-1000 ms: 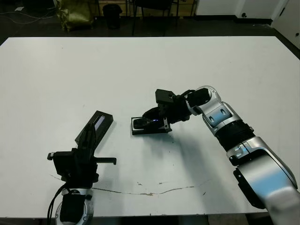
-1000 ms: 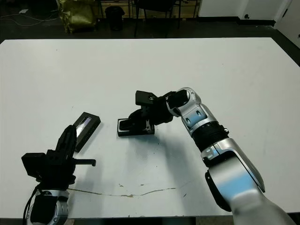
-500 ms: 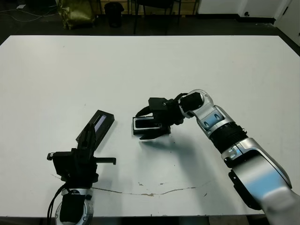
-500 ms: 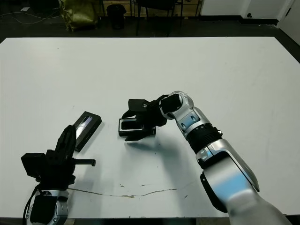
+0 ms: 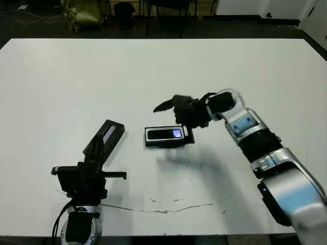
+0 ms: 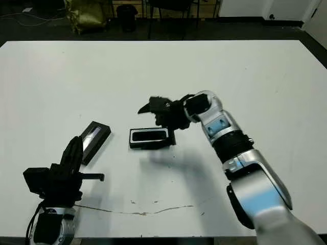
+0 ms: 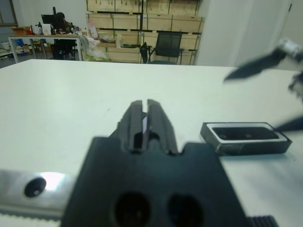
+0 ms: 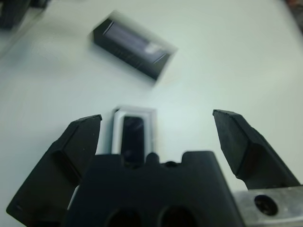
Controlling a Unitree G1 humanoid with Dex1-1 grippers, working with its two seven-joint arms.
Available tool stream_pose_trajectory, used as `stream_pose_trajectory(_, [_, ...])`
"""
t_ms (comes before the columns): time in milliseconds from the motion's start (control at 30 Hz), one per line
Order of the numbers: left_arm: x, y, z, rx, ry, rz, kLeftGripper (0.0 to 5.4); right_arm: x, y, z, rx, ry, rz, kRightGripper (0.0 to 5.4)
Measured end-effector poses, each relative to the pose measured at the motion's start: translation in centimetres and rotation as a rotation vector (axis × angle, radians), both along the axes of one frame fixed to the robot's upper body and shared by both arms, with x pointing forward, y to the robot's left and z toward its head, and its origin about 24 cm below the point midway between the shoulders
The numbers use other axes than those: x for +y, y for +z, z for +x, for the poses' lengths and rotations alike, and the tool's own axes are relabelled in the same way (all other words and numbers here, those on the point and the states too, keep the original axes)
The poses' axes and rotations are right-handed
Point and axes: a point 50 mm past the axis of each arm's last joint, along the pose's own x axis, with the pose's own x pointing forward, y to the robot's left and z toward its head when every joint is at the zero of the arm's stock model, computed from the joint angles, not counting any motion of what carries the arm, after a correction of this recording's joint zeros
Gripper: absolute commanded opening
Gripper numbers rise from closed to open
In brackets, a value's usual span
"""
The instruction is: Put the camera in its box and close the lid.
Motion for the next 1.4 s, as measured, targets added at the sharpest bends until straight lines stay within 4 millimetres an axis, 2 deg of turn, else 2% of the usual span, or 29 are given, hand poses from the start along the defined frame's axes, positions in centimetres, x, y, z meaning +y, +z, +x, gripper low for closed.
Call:
stream_pose_trajectory(67, [0.0,0.0,0.0,0.001,0.001,-0.001,0.0,-0.6,1.3,0.0,-0.043,-0.104,0.105,5.18])
stream_pose_trajectory(167, [0.0,0.0,0.0,0.006,0.003,-0.002,0.0,-1.8,2.6,-0.6,-0.141,-0.267,0.249,4.56])
stream_pose_trajectory(300, [0.0,0.1,0.0,0.003,0.004,0.004,0.0,-3.4,2.2,-2.0,-0.155,-0.436,0.354,3.62])
stream_pose_trajectory(433, [0.2,0.1,0.0,0.003,0.01,0.013,0.0,-5.0,0.6,-3.6,-0.11,-0.554,0.419,2.7])
stream_pose_trajectory(600, [0.5,0.3,0.1,0.009,0.022,0.017,0.0,-7.1,-2.6,-6.1,-0.033,-0.7,0.476,1.56])
stream_pose_trajectory(833, [0.8,0.5,0.1,0.0,0.029,0.017,0.0,-7.9,-6.5,-9.7,0.047,-0.781,0.566,0.01])
stream_pose_trajectory(1067, [1.2,0.7,0.1,-0.012,0.042,0.026,0.0,-6.9,-9.0,-11.5,0.135,-0.841,0.707,0.01])
stream_pose_trajectory(1400, [3.7,2.2,-0.3,-0.006,-0.011,0.115,0.0,-6.4,-10.0,-12.1,0.17,-0.968,0.779,0.01])
